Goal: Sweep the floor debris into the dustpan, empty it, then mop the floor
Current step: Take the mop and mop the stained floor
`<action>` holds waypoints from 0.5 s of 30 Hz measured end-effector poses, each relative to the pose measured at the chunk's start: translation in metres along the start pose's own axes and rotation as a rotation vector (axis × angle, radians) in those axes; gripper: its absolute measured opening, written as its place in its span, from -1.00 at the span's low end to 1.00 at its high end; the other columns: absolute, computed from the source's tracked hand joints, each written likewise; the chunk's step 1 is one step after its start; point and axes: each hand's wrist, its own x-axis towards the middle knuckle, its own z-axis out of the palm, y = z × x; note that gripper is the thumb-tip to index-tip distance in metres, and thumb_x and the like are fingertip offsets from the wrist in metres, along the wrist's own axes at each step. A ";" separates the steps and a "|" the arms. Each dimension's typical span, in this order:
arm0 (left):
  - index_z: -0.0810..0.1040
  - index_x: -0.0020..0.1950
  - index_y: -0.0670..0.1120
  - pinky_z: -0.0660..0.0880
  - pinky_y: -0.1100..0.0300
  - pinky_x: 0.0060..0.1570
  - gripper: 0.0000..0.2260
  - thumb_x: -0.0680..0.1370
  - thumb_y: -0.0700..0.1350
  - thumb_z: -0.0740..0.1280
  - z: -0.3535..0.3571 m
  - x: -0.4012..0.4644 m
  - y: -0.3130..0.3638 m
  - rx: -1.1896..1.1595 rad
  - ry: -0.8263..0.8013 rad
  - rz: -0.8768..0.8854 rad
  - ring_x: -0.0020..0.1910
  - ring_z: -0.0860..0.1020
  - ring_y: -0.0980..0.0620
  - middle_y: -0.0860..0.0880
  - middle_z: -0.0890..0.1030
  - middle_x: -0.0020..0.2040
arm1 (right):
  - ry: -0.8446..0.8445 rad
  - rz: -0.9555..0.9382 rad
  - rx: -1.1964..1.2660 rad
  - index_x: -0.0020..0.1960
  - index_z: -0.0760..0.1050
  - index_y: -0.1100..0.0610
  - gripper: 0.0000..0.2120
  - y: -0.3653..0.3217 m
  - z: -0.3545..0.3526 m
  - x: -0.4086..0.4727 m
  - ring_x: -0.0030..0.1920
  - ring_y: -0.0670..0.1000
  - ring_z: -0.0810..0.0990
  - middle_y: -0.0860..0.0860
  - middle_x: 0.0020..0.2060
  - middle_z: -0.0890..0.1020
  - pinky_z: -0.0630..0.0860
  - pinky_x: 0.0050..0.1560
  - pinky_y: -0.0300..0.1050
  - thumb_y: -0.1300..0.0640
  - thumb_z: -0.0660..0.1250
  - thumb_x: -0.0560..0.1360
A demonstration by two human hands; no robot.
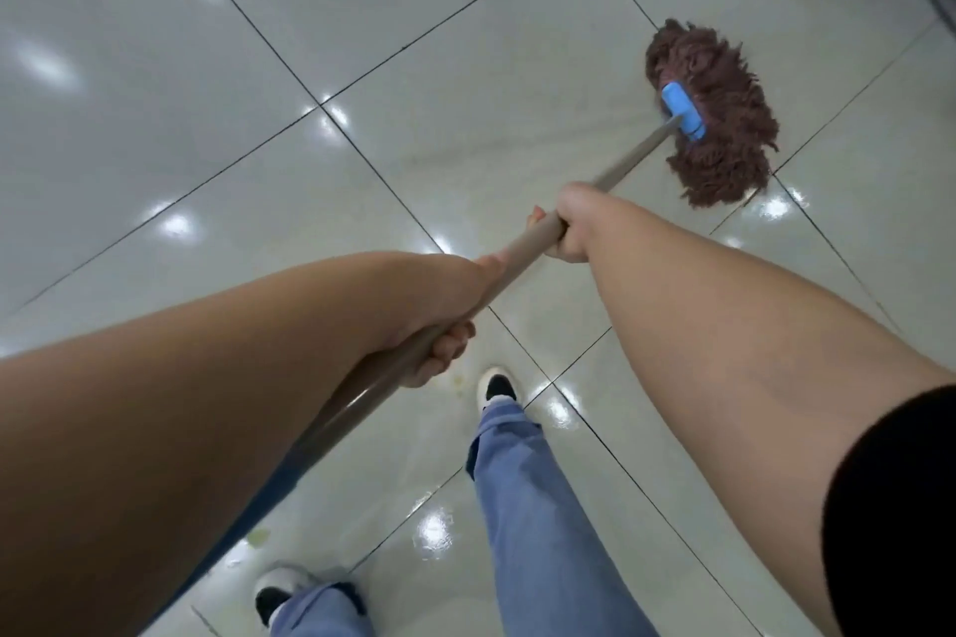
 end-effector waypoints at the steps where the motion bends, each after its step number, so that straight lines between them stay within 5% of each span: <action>1: 0.27 -0.35 -0.10 0.29 0.47 -0.62 -0.43 0.47 0.41 0.06 -0.012 -0.008 -0.029 0.020 0.034 -0.021 -0.80 0.20 0.10 0.02 0.25 -0.72 | -0.020 -0.001 0.012 -0.20 0.20 0.24 -0.74 0.023 0.020 -0.015 -0.44 -0.04 0.40 0.09 -0.34 0.40 0.40 -0.70 -0.30 0.20 -0.07 0.63; 5: 0.26 -0.35 -0.10 0.24 0.49 -0.60 -0.40 0.43 0.46 0.04 -0.059 -0.044 -0.166 0.026 0.079 -0.094 -0.78 0.19 0.08 0.02 0.24 -0.69 | -0.078 0.003 0.035 0.04 0.26 0.22 -0.84 0.133 0.105 -0.081 -0.43 -0.05 0.41 0.10 -0.30 0.41 0.39 -0.71 -0.29 0.19 -0.05 0.64; 8: 0.26 -0.37 -0.09 0.25 0.48 -0.58 -0.39 0.42 0.47 0.03 -0.094 -0.070 -0.283 0.078 0.131 -0.158 -0.76 0.20 0.08 0.02 0.25 -0.68 | -0.076 0.017 0.061 0.29 0.28 0.17 -0.73 0.230 0.174 -0.132 -0.51 -0.03 0.44 0.11 -0.26 0.48 0.42 -0.69 -0.26 0.18 0.01 0.61; 15: 0.25 -0.35 -0.07 0.21 0.37 -0.50 -0.38 0.35 0.52 0.05 -0.164 -0.162 -0.499 0.043 0.129 -0.427 -0.67 0.23 0.04 0.01 0.26 -0.61 | -0.108 0.069 0.187 0.21 0.27 0.19 -0.73 0.422 0.300 -0.269 -0.71 -0.03 0.41 0.12 -0.47 0.44 0.38 -0.65 -0.33 0.02 0.08 0.62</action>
